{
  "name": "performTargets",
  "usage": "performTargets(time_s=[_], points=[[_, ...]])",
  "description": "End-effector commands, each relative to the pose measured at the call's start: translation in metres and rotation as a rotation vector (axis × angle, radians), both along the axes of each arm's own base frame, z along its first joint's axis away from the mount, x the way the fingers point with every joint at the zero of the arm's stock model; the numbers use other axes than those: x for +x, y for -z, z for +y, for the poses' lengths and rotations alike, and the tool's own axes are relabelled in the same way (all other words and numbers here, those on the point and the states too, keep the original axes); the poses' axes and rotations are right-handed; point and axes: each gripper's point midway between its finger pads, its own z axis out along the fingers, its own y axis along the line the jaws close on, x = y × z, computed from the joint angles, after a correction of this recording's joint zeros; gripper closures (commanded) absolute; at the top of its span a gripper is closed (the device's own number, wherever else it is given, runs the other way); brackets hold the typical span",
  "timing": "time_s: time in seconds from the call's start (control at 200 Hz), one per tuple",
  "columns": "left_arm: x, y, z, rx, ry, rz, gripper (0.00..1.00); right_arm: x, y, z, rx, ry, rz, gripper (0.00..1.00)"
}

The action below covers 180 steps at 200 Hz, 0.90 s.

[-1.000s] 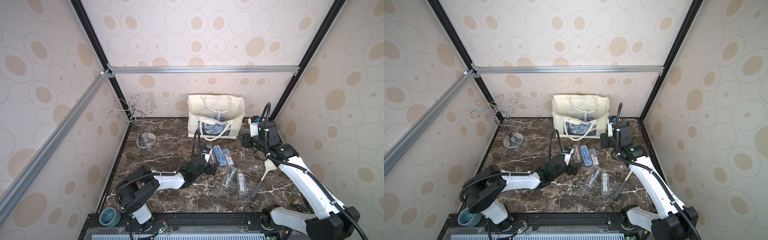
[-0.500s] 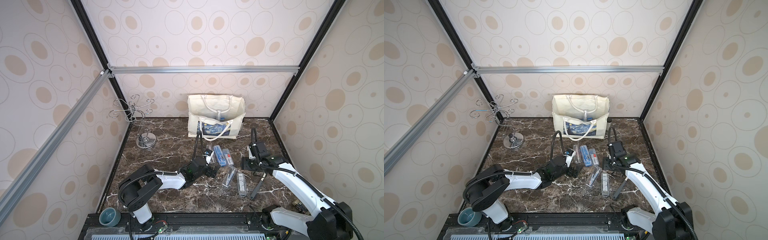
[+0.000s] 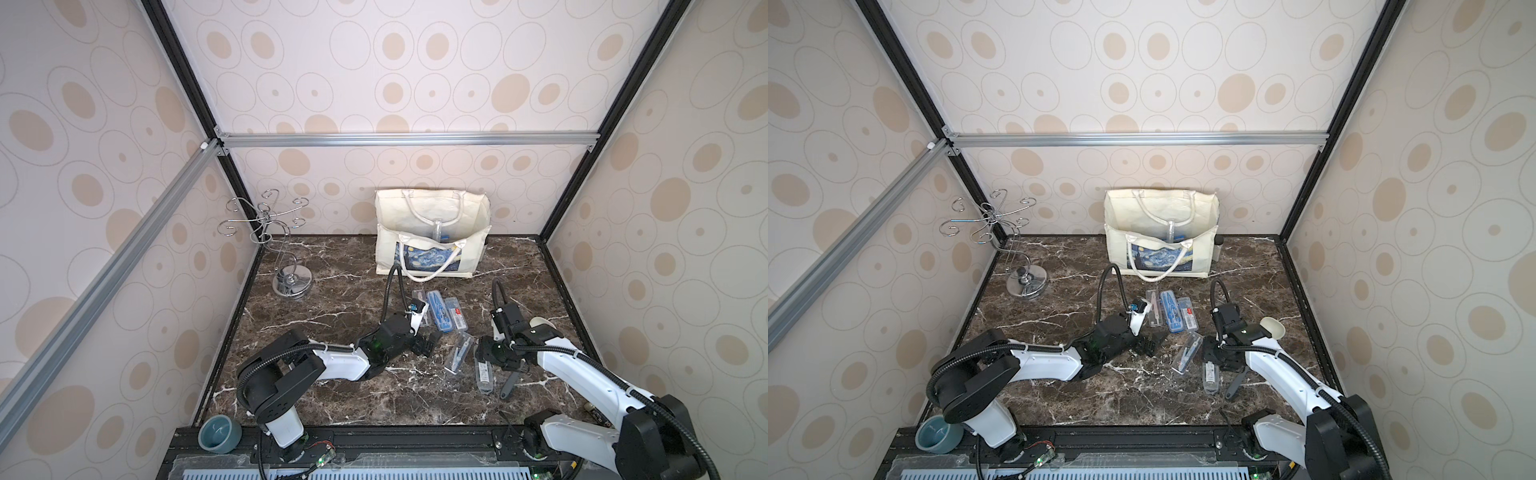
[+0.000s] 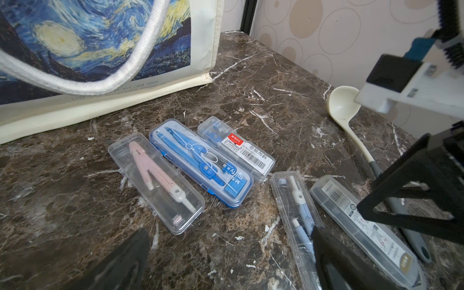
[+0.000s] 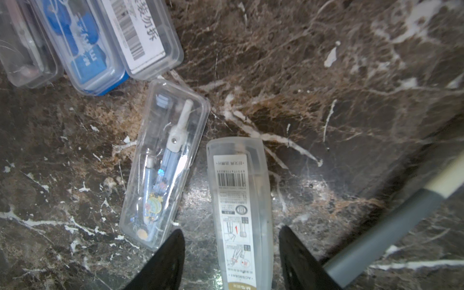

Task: Put the compass set into the canvas bag
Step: Pick up the compass set at the center of the board.

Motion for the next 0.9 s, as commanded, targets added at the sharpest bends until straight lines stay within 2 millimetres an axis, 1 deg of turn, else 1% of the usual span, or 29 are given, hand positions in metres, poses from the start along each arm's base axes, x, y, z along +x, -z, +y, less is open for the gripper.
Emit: performTargets(time_s=[0.0, 0.12, 0.29, 0.495, 0.585, 0.735, 0.82, 0.895], points=[[-0.005, -0.013, -0.009, -0.027, 0.049, -0.045, 0.0, -0.002, 0.01, 0.005, 0.011, 0.014, 0.023, 0.38], [-0.006, -0.014, -0.009, -0.032, 0.059, -0.048, 0.0, -0.006, 0.019, 0.005, -0.033, 0.006, 0.058, 0.38], [-0.006, -0.013, -0.009, -0.029, 0.059, -0.054, 0.0, -0.011, 0.028, -0.002, -0.129, 0.007, 0.091, 0.38], [-0.006, -0.012, -0.009, -0.028, 0.061, -0.058, 0.0, -0.014, 0.039, -0.002, -0.166, -0.004, 0.125, 0.38], [-0.006, -0.012, -0.009, -0.026, 0.06, -0.059, 0.0, -0.014, 0.043, -0.001, -0.179, -0.017, 0.137, 0.41], [-0.005, -0.011, -0.008, -0.02, 0.056, -0.062, 0.0, -0.011, 0.045, 0.002, -0.185, -0.037, 0.136, 0.52], [-0.005, -0.011, -0.008, -0.021, 0.055, -0.066, 0.0, -0.009, 0.044, 0.004, -0.18, -0.042, 0.13, 0.57], [-0.004, -0.012, -0.009, -0.021, 0.057, -0.072, 0.0, -0.007, 0.041, 0.005, -0.173, -0.046, 0.118, 0.58]])
